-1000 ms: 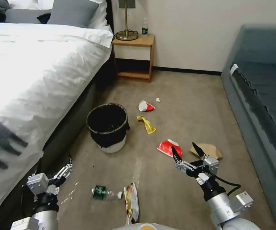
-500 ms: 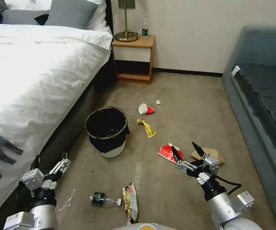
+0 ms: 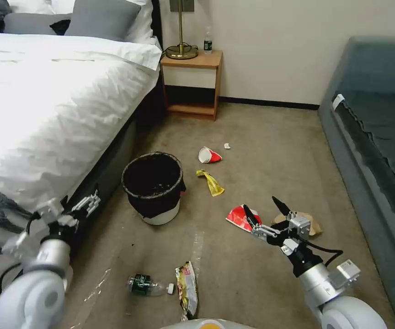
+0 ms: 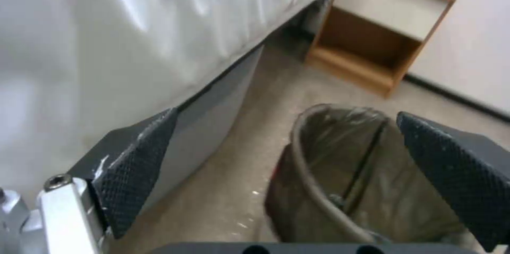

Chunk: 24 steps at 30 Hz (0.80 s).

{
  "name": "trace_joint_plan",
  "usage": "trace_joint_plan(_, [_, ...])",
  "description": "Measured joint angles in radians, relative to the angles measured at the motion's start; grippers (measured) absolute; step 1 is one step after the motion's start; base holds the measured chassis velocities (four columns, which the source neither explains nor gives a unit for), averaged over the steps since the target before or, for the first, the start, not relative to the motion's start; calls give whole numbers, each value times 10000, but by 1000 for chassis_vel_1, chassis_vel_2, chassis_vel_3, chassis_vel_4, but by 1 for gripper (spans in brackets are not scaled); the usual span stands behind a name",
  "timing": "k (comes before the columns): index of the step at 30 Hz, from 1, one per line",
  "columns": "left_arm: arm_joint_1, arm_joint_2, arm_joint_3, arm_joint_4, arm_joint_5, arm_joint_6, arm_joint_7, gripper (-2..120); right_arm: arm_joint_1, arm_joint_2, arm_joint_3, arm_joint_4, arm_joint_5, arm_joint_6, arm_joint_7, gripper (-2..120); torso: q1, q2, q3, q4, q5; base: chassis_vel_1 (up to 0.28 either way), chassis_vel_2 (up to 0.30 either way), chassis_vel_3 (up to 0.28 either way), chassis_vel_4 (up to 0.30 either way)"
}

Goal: Pick up the trash can from the floor.

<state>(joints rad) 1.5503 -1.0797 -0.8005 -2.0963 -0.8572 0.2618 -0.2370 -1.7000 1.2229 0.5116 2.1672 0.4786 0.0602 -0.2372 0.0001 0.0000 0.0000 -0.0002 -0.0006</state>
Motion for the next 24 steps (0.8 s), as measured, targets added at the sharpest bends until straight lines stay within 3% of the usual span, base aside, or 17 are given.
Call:
trace_joint_plan(5, [-1145,1492,451,993,-703,531,-137,100,213,89,-71,-160,-17,-12,-7,100,0,-1,0,2,7,0,0,0,0])
trace_joint_plan(9, [-1960,1974,751,1610,-1166,770,-198,100,289,100,-75,-198,-16,-15,-15,100,0,0,1,0,4,0,0,0,0])
trace_joint_plan(11, [-2782,2185,1072,2273,-1702,944,-413,100,341,82,-70,-203,2,-18,-16,100,0,-1,0,3,6,0,0,0,0])
trace_joint_plan(17, [-4429,2036,2251,3147,-3213,1499,-939,100,432,52,6,-276,89,-19,-20,100,0,-1,1,2,12,0,0,0,0])
trace_joint_plan(24, [-5522,1516,3427,3867,-3444,1769,-1096,100,588,0,104,-413,208,-19,-15,100,0,-1,1,-2,10,0,0,0,0])
